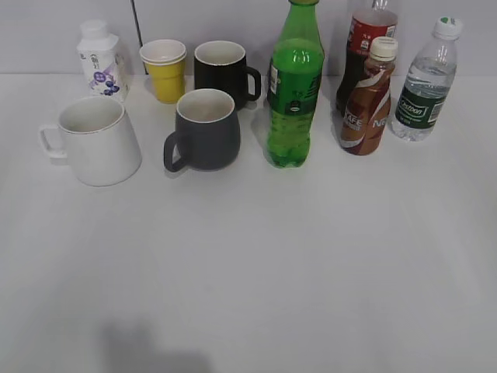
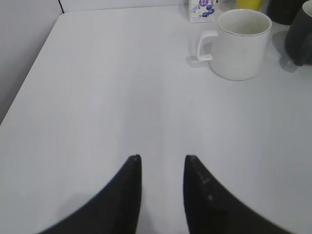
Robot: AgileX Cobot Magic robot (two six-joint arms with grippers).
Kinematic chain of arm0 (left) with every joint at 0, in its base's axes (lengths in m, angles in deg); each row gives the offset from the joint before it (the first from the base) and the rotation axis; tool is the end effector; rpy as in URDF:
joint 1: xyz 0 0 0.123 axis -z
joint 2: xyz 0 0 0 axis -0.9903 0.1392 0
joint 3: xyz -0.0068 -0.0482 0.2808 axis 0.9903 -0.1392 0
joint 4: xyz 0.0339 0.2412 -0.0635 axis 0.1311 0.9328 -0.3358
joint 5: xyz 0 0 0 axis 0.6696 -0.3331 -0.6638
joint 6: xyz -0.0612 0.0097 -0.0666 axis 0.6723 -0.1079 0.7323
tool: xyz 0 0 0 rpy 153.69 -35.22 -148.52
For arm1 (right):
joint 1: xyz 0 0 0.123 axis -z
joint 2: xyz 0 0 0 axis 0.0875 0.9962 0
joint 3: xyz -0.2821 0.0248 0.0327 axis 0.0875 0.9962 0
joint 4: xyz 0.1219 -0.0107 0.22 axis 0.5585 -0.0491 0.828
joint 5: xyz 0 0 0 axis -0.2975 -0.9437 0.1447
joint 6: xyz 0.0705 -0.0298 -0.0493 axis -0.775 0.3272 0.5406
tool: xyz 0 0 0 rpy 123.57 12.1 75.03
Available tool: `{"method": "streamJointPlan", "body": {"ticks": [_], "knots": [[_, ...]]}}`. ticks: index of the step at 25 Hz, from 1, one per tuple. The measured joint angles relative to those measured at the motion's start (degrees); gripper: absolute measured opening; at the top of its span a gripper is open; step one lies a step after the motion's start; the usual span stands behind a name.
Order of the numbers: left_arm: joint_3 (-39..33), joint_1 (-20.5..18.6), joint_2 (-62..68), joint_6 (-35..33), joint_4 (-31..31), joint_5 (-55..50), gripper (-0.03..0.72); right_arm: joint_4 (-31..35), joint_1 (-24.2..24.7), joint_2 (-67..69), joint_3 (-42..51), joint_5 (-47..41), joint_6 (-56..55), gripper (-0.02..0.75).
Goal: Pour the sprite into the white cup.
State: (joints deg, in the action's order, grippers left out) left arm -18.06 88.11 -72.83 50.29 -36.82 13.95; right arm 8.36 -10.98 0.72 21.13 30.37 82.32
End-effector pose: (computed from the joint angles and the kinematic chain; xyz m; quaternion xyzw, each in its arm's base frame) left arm -0.0077 0.0120 0.2825 0.0023 0.8456 0.0168 0.5335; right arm -0.0045 -0.0095 0.2790 -0.0188 0.8442 -0.0151 0.5355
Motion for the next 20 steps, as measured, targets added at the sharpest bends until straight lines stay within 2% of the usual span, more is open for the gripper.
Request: {"method": "streamJointPlan", "body": {"ticks": [20], "knots": [[0.0,0.0,0.0,0.0,0.0,0.0,0.235,0.0,0.0,0.0,0.0,0.0,0.0,0.586]]}}
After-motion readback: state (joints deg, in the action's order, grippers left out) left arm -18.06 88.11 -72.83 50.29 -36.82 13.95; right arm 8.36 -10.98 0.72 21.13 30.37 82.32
